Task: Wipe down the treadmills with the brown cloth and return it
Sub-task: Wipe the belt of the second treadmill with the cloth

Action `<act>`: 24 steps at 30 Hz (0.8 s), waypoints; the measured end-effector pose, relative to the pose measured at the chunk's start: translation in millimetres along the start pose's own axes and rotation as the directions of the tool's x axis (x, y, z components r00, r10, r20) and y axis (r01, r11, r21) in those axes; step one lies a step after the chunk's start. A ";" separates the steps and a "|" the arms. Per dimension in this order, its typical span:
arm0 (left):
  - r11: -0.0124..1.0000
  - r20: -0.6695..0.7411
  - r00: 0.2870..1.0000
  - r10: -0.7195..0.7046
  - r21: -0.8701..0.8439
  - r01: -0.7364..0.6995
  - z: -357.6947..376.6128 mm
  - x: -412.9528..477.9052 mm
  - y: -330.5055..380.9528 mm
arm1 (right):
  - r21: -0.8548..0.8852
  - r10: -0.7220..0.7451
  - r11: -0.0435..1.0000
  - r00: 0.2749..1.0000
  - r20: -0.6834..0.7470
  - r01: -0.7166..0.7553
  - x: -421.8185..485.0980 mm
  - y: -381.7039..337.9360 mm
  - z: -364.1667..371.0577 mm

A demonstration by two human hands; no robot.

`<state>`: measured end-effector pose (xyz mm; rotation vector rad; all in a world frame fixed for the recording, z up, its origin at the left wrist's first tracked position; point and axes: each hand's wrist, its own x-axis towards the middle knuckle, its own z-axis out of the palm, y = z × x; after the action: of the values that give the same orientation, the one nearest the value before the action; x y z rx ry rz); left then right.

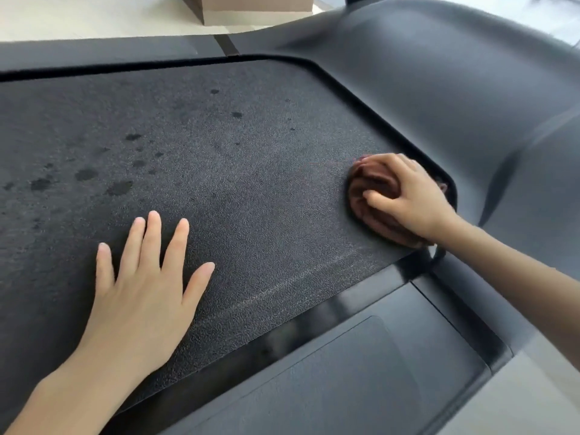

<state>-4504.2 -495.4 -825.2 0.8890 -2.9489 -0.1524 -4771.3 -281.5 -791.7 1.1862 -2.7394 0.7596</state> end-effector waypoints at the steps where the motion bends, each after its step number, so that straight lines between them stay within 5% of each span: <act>1: 1.000 -0.003 1.000 0.009 -0.005 -0.009 0.9 0.5 -0.1 | -0.016 0.081 0.997 0.996 -0.043 -0.082 3.2 11.5 -5.7; 6: 0.999 0.024 0.999 0.032 0.029 -0.033 10.2 3.6 -9.0 | -0.220 0.290 0.916 0.933 -0.214 -0.335 24.0 3.9 12.0; 9: 1.000 0.053 0.998 0.029 0.009 -0.030 11.0 2.5 -19.2 | -0.205 0.284 0.920 0.928 -0.241 -0.334 31.5 -18.9 31.8; 16: 0.994 0.027 0.993 0.112 -0.009 -0.112 -13.8 -54.7 -44.8 | -0.060 -0.220 0.974 0.974 -0.049 0.217 9.7 -131.0 90.6; 20: 0.971 0.006 0.995 -0.099 0.219 0.095 -43.7 -100.1 -78.1 | 0.034 -0.450 0.893 0.892 0.049 0.449 -22.6 -181.7 101.9; 24: 0.929 0.027 0.941 -0.337 0.171 0.327 -55.8 -153.9 -126.1 | 0.124 -0.524 0.851 0.836 0.164 0.509 -27.8 -180.9 86.7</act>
<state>-4302.4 -519.0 -787.9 1.4274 -2.8660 0.0557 -4613.5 -408.3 -799.5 1.9951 -2.3334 0.7064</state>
